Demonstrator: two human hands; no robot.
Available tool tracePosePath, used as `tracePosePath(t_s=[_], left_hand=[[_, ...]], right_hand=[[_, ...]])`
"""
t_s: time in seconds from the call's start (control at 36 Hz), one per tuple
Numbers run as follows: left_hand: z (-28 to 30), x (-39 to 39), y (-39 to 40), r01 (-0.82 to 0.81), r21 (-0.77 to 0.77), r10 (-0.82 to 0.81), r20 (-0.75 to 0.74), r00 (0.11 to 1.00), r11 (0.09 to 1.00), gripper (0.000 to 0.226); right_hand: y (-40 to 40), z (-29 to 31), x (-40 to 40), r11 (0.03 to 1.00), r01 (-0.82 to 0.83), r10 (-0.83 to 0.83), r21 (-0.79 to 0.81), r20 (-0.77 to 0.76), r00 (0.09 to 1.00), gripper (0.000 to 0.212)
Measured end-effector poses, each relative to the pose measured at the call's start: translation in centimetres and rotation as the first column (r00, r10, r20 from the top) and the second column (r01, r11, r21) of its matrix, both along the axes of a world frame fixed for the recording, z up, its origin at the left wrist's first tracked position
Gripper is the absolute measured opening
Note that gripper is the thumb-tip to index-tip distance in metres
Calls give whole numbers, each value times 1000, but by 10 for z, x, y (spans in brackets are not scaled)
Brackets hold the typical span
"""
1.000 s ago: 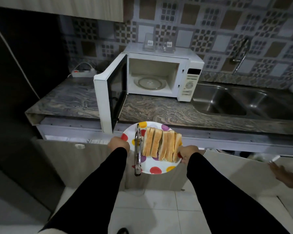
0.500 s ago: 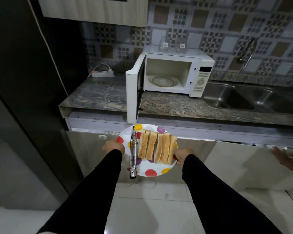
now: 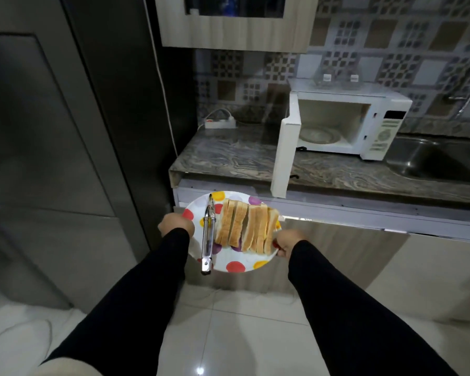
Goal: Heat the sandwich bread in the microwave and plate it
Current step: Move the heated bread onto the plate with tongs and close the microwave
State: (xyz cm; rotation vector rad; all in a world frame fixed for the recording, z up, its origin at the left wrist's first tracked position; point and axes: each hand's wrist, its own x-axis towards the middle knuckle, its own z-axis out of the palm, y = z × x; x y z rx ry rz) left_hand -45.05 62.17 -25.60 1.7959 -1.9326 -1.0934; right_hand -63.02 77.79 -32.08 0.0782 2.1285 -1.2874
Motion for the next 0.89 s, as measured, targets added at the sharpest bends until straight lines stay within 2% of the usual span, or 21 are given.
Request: tracePosePath(t_s=[0.14,0.36,0.47,0.5,0.56,0.64,0.72,0.78,0.83,0.89], left_hand=[[7,5,-33,-16,-11,16,-23,1000,1000,37],[15,-35,-99,-38,2,38,-76,996,999,39],[19,-71,-143,-59,-4,59,-100,993,998,39],[20,-80,-154,-67,-6,66,-104,992,998,39],[23,-99,-179,-73,-20,71,-87,994,997,39],[25,-123,-209,-68,-24,67,-61,996,997,36],[23,-150,-240,-51,-35,49,-47,998,998,35],[20,-162,-256,-31,-35,31,-5,1000,999,37],[16,-173,-274,-21,-20,22,37,999,1000,40],[11,-184,-293,-14,-4,14,64,998,1000,40]], right_hand=[[-41,2,-7,997,-72,72,9,-59,996,14],[-110,28,-46,998,-70,68,-10,-80,994,14],[-159,31,-92,993,-117,114,-25,-104,988,35],[-169,39,-99,991,-131,126,-35,-109,986,31],[-185,55,-106,981,-186,178,-51,-123,976,13],[-210,61,-127,972,-222,211,-71,-137,968,24],[-252,46,-167,985,-147,131,-86,-164,978,10],[-269,40,-183,989,-134,125,-69,-124,984,22],[-282,48,-183,984,-176,172,-31,-98,980,8],[-295,50,-187,984,-172,168,-44,-97,981,25]])
